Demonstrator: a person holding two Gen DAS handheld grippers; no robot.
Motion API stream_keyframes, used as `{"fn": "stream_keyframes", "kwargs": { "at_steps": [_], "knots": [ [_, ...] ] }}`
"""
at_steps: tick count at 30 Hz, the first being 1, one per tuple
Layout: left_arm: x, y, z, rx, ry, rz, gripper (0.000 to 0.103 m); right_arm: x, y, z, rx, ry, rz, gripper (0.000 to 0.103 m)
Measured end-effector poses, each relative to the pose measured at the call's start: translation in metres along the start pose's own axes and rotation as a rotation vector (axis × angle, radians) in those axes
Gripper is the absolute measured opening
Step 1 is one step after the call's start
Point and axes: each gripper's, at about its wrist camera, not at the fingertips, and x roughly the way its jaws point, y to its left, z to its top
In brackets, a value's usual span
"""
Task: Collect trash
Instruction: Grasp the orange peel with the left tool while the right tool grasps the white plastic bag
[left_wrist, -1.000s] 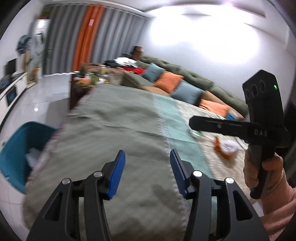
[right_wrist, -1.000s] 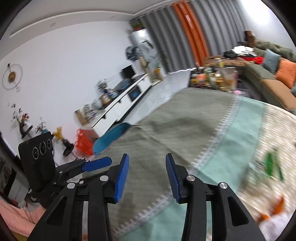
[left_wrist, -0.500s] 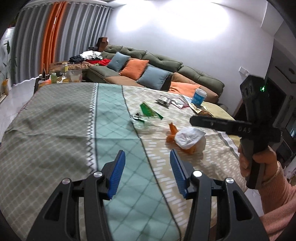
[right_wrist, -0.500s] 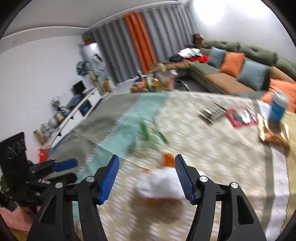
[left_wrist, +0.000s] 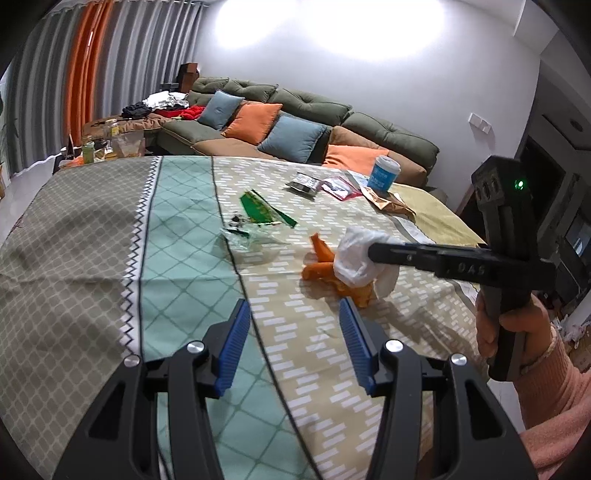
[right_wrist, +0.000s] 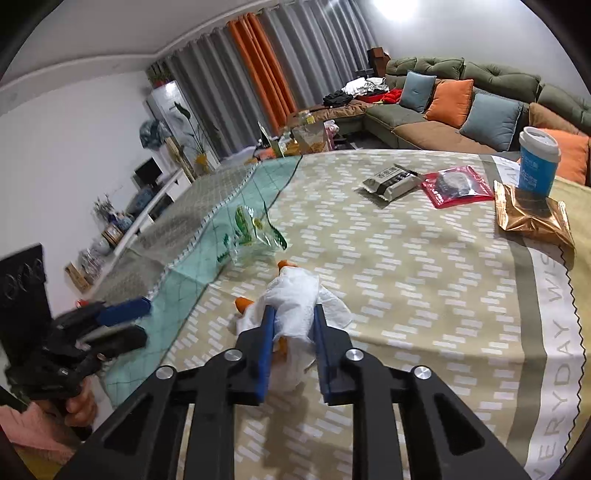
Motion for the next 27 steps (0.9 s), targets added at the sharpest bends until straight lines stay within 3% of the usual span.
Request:
{"fn": "stream_keyframes", "kwargs": {
  "at_steps": [10,18,21,24,27],
  "knots": [
    [0.047,-0.033,0.009,0.059,0.099,-0.067,0.051,-0.03,-0.018,0.005,0.058,-0.083,0.017,0.019],
    [0.083,-0.044,0.021,0.043,0.176,-0.025,0.049,-0.028,-0.029,-0.001,0.094,-0.082,0.04,0.019],
    [0.087,-0.044,0.022,0.034,0.184,-0.013,0.043,-0.027,-0.03,-0.001,0.098,-0.08,0.05,0.019],
    [0.089,-0.041,0.023,0.017,0.193,-0.021,0.028,-0.026,-0.03,-0.002,0.099,-0.08,0.061,0.02],
    [0.087,-0.037,0.022,-0.007,0.191,-0.039,0.023,-0.024,-0.031,-0.001,0.098,-0.08,0.068,0.019]
  ]
}}
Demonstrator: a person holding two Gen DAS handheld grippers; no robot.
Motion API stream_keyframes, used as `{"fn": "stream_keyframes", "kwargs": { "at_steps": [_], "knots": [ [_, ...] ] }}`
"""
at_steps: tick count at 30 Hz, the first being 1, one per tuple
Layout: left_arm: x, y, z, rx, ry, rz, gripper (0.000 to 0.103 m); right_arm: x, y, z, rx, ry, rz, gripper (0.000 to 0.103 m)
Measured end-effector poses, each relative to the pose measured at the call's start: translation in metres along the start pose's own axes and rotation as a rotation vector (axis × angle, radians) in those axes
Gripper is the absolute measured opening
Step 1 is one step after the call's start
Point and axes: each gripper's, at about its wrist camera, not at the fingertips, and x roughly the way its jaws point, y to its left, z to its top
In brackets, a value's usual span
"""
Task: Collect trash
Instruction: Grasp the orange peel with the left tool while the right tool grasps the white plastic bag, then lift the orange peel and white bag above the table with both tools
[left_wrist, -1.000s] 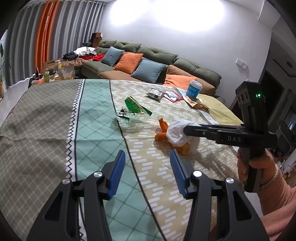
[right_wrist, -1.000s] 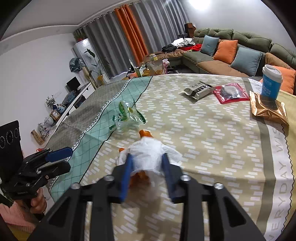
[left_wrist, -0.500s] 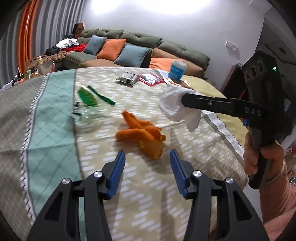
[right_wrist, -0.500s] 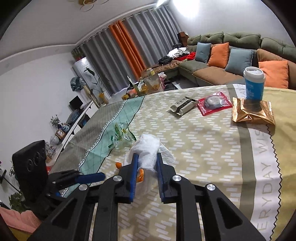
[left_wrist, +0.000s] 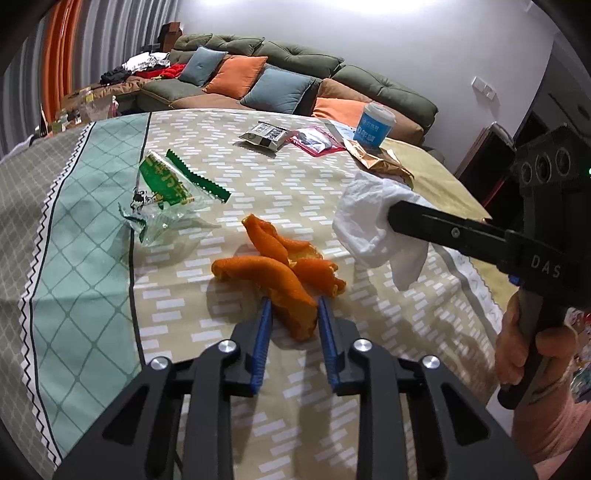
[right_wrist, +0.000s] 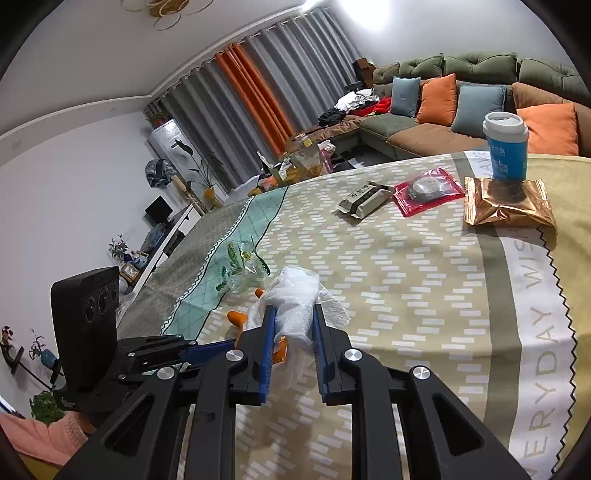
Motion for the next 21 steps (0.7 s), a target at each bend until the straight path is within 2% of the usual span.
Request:
{"fn": "stream_keyframes", "kwargs": {
  "at_steps": [3,10,21],
  "knots": [
    [-0.004,0.002,-0.003,-0.007,-0.01,-0.012,0.015,-0.001,0.002,-0.001,0.0,-0.002,0.007,0.019],
    [-0.02,0.006,-0.011,-0.005,-0.036,-0.023,0.007,0.002,0.013,-0.001,-0.016,-0.002,0.025,0.019],
    [-0.058,0.021,-0.025,-0.017,-0.096,-0.005,0.006,0.006,0.024,0.001,-0.033,-0.001,0.045,0.019]
  ]
}}
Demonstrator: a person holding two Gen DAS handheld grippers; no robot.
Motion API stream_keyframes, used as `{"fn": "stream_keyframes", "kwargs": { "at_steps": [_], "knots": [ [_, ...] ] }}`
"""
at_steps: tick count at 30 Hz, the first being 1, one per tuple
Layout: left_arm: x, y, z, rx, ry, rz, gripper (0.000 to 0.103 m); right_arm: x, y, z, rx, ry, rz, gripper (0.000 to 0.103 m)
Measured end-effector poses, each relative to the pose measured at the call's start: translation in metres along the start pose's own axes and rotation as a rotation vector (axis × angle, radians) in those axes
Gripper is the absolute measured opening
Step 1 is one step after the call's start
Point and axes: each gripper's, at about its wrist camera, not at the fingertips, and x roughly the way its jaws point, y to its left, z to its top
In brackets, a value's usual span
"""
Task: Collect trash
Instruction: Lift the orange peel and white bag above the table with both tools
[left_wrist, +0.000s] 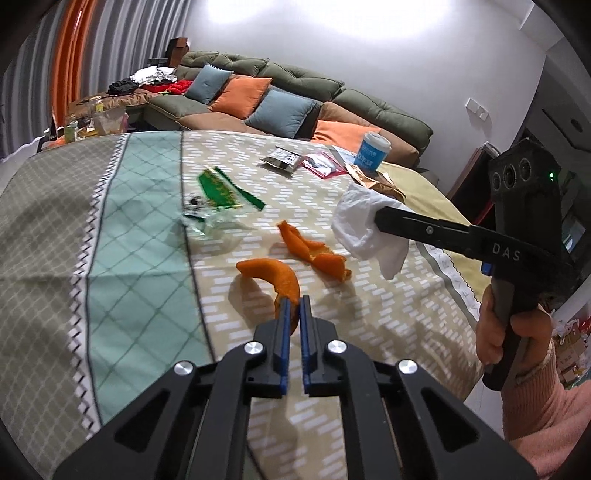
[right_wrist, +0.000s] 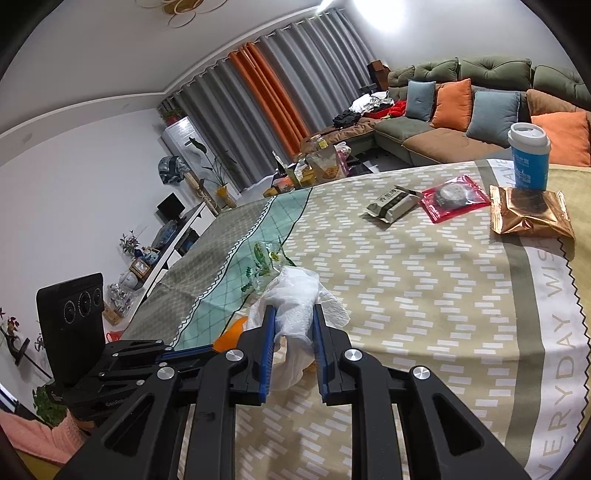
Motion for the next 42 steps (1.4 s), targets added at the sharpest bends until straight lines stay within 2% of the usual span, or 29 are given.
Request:
{"fn": "stream_keyframes", "kwargs": {
  "at_steps": [12,18,20,21,22,26,29,31,36,42],
  "knots": [
    [-0.049,0.025,-0.019,-0.021,-0.067,0.092,0.006,0.019,0.029,0.0,-0.044,0.033,0.064,0.019],
    [-0.056,0.035,-0.031,-0.017,-0.056,0.121,0.007,0.033,0.044,-0.004,-0.064,0.065,0.088,0.019],
    [-0.052,0.035,-0.035,-0.017,-0.046,0.116,0.011,0.036,0.046,-0.006,-0.064,0.073,0.091,0.019],
    [-0.05,0.035,-0.037,-0.016,-0.044,0.123,0.019,0.038,0.047,-0.007,-0.065,0.077,0.091,0.019],
    [-0.047,0.033,-0.039,-0.005,-0.043,0.132,0.023,0.039,0.048,-0.007,-0.065,0.08,0.091,0.019],
    [-0.045,0.027,-0.045,0.038,-0.062,0.158,0.026,0.041,0.048,-0.01,-0.063,0.09,0.088,0.019],
    [-0.046,0.024,-0.048,0.067,-0.084,0.167,0.023,0.041,0.047,-0.011,-0.058,0.091,0.087,0.019],
    [-0.045,0.022,-0.052,0.087,-0.094,0.173,0.007,0.043,0.047,-0.01,-0.056,0.091,0.087,0.019],
    [-0.049,0.015,-0.057,0.144,-0.138,0.237,0.006,0.044,0.046,-0.01,-0.053,0.096,0.088,0.019],
    [-0.065,0.0,-0.062,0.229,-0.234,0.27,0.006,0.044,0.046,-0.011,-0.053,0.095,0.088,0.019]
  ]
}}
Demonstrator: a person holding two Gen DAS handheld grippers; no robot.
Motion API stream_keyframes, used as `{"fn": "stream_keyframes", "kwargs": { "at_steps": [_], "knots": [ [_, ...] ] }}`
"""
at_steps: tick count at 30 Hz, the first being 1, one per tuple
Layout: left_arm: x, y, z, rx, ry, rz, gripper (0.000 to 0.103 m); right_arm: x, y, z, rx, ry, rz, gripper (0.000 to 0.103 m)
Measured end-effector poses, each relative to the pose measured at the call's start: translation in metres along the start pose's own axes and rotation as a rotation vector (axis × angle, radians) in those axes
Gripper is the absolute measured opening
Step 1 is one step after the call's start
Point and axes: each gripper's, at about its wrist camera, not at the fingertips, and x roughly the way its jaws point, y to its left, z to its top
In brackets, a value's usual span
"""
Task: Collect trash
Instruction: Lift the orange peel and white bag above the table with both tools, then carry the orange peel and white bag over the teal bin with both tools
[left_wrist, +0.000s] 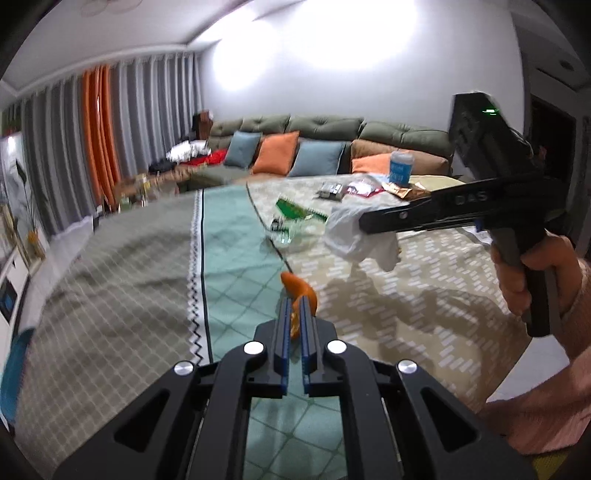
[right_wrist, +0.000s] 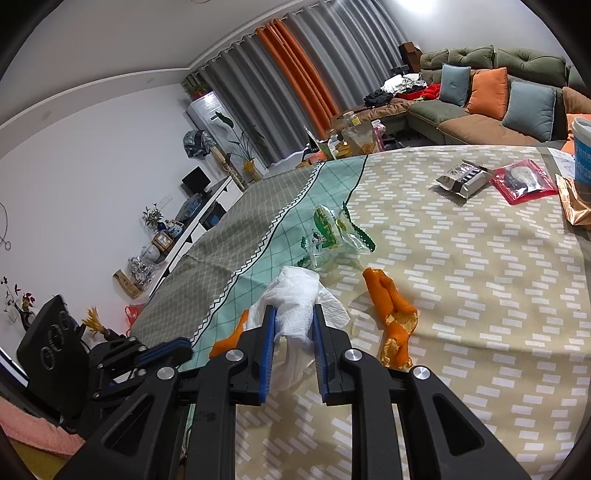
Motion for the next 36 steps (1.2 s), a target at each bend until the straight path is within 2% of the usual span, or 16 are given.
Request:
{"fn": "stream_keyframes", "kwargs": {
  "at_steps": [4,12,25,26,27,29,30,36],
  "knots": [
    [-0.008,-0.014,0.002,0.091,-0.051,0.043,0.005,0.001,-0.001,0.0,0.001,0.001,0.0,0.019],
    [-0.011,-0.02,0.003,0.12,-0.074,0.055,0.004,0.0,-0.002,0.0,0.001,-0.003,0.0,0.019],
    [0.007,-0.007,-0.001,0.069,0.005,0.069,0.005,0.002,-0.001,0.0,-0.004,-0.003,0.002,0.019],
    [0.01,-0.004,-0.002,0.058,0.023,0.045,0.005,0.002,-0.001,0.0,-0.004,-0.003,0.003,0.019],
    [0.013,-0.004,-0.003,0.056,0.038,0.028,0.008,0.002,0.0,0.001,-0.005,-0.002,0.003,0.019],
    [0.02,-0.003,-0.006,0.061,0.072,0.045,0.026,0.002,0.0,0.001,-0.006,-0.003,0.004,0.019],
    [0.023,-0.003,-0.007,0.064,0.08,0.035,0.029,0.002,0.0,0.002,-0.005,-0.003,0.004,0.019],
    [0.042,-0.001,-0.008,0.068,0.127,0.013,0.029,0.002,0.0,0.002,-0.003,-0.003,0.006,0.019]
  ]
}}
